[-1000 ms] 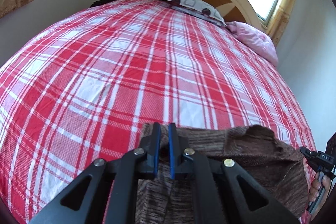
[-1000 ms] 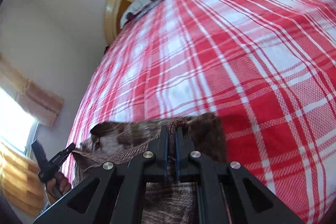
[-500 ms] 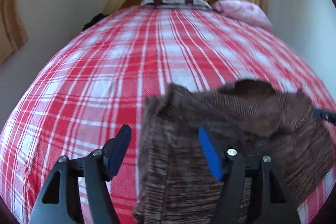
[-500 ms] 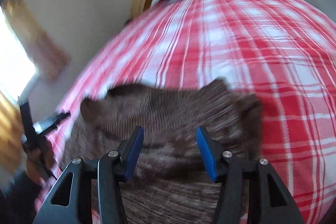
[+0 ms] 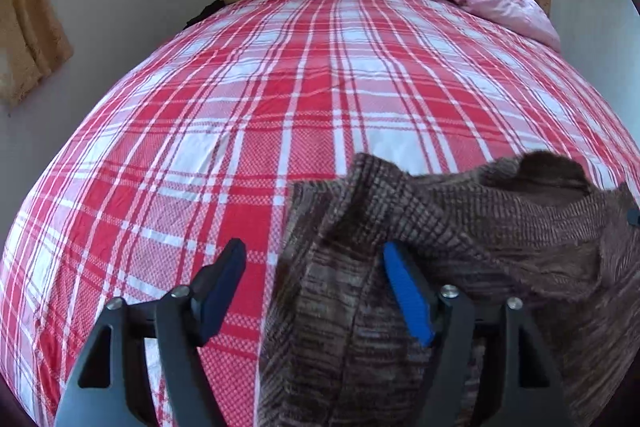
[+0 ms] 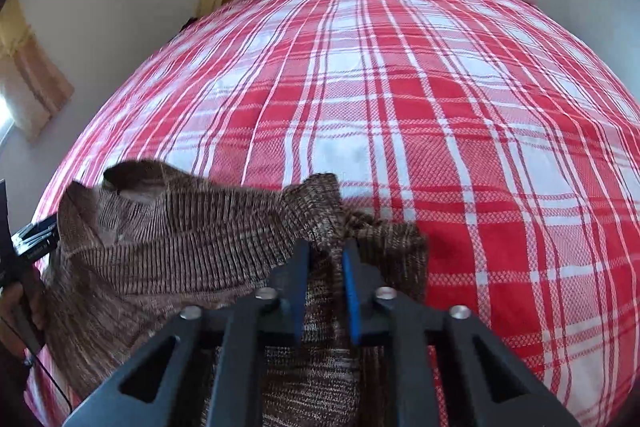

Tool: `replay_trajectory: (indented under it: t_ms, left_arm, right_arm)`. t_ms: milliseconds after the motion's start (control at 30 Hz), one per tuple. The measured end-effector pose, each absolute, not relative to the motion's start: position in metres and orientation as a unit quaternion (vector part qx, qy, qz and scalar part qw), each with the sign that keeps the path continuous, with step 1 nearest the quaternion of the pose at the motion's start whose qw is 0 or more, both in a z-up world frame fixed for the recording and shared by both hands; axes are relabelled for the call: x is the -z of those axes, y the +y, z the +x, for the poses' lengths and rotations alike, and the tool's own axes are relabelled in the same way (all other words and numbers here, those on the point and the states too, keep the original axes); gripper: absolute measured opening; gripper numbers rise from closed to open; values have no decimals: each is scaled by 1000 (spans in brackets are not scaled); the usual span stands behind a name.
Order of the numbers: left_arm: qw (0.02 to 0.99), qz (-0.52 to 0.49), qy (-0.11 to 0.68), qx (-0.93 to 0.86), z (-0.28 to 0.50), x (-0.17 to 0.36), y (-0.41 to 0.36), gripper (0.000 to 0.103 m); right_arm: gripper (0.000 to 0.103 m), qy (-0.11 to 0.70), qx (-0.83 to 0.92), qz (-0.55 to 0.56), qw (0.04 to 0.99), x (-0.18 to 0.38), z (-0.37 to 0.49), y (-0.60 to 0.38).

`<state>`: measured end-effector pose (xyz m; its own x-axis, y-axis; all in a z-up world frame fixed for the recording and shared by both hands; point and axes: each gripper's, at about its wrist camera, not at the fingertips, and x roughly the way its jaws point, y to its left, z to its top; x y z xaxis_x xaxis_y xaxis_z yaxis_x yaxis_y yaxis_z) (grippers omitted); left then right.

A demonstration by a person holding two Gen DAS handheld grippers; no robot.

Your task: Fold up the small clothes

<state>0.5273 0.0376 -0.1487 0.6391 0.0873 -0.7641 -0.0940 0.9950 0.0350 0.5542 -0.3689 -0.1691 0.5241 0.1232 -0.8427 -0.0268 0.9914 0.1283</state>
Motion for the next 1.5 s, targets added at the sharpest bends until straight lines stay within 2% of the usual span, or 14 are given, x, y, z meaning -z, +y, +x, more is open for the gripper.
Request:
replay_trajectory:
  t_ms: [133,300,467,567,800,867,967,1100,1200,1333,1400,1500]
  left_arm:
    - [902,-34,424,-77,531,153,50,89]
    - [902,-46,419,-100,526,151,54,90]
    - [913,-13,396,-98,511,144,41,89]
    - [909,-3,406,-93,510,151,35,90]
    - [906,-27,413,-93,507,154,45,90]
    - [907,-29,411,-90,504,154,44,92]
    - [905,-45,413,-89,505,157,48,94]
    - [904,-51,415,-86,506,159,50,95]
    - [905,-50,415,-82,507,160,48,96]
    - [904,-40,419,-76,508,161,45,96]
    - [904,-44,419,-75,507,161,47,97]
    - [907,-50,411,-75,502,160,48,97]
  right_arm:
    - [11,452,-20,87,887,161,545,-384]
    - [12,454,69,131,878,171,542,-426]
    - [13,414,10,110,904,142,518,-407]
    - [43,419,-70,61,903,135,518,-366]
    - [40,511,-45,-55,857,179,562,-328]
    - [36,501,1,-81,862,179,567,-333]
    - [39,502,50,-33,863,175,577,-354]
    - [39,456,91,-97,880,158,567,-335]
    - [41,439,0,-54,897,142,557,-321]
    - [41,485,-113,-108,861,162,555,-273]
    - [41,512,-22,-141,847,183,571,-281]
    - [41,485,74,-113,864,175,580,-318]
